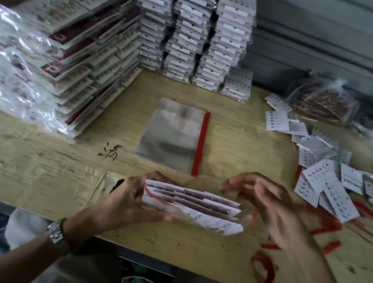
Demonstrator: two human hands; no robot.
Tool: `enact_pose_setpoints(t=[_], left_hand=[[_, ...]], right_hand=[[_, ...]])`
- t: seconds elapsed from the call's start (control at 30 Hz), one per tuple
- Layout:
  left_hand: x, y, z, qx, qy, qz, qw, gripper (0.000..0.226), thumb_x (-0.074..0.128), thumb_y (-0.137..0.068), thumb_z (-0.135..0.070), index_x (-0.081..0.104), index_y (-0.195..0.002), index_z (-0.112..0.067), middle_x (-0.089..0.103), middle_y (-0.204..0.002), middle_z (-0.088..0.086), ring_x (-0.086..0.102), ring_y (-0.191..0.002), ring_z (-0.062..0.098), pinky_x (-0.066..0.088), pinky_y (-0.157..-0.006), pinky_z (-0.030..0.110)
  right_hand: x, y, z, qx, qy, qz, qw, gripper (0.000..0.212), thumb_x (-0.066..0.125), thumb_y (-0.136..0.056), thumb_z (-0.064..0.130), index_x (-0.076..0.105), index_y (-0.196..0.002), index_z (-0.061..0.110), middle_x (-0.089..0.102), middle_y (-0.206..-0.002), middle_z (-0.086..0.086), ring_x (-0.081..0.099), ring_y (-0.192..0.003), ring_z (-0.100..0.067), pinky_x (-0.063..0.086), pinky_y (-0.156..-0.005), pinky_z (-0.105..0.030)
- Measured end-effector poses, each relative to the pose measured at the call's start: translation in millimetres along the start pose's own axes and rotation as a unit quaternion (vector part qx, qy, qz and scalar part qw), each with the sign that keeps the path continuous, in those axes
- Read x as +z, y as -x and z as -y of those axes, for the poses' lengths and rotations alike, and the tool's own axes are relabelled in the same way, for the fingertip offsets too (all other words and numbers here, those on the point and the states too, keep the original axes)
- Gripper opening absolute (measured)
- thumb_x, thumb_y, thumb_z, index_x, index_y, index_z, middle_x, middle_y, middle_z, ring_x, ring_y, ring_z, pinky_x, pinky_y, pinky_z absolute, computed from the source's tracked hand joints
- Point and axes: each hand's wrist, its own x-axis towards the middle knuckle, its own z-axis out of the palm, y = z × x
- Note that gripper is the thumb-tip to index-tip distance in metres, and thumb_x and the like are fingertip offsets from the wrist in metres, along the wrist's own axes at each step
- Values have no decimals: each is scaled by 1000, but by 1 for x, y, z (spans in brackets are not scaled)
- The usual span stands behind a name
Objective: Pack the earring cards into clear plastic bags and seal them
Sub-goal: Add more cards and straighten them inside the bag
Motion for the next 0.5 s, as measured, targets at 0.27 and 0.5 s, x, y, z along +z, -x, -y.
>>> enact_pose_setpoints(t=[0.27,0.5], left_hand=[[-1,1,1,-24,21,-17,999,44,81,-73,-54,62,-113,-49,72,-115,-11,71,-104,15,60,-86,33],[4,3,5,-38,73,-47,995,60,89,-33,-69,75,-80,-34,74,-79,-25,71,-78,-7,55,-69,10]], right_hand=[[11,-42,36,158,260,215,928,39,71,-87,23,63,-125,19,68,-121,7,64,-111,-6,49,-100,-26],[15,-48,37,221,277,233,906,41,69,-89,17,59,-128,19,60,-130,5,57,-120,-9,44,-103,-20]])
